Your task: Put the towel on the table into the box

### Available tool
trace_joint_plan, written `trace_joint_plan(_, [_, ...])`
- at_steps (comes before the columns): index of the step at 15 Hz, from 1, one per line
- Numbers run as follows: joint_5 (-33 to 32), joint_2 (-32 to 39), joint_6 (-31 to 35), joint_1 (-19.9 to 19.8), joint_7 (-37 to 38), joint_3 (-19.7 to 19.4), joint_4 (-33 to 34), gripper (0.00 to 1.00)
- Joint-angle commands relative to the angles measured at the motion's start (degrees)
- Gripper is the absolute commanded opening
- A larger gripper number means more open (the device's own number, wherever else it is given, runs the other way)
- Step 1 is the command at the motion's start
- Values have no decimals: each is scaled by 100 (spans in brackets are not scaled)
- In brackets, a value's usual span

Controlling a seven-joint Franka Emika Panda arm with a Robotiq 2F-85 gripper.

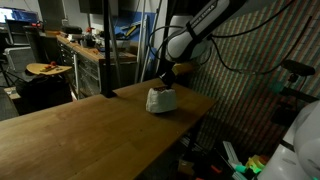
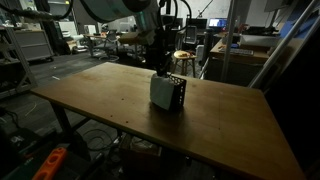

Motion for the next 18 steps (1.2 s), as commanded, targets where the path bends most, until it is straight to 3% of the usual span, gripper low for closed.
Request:
trace_joint_plan(1, [4, -378, 238, -123, 101, 81, -482, 4])
trace_joint_plan(9, [-7, -273, 695, -356, -46, -15, -890, 4])
trace_joint_plan(18, [167, 452, 1867, -608, -817, -207, -845, 4])
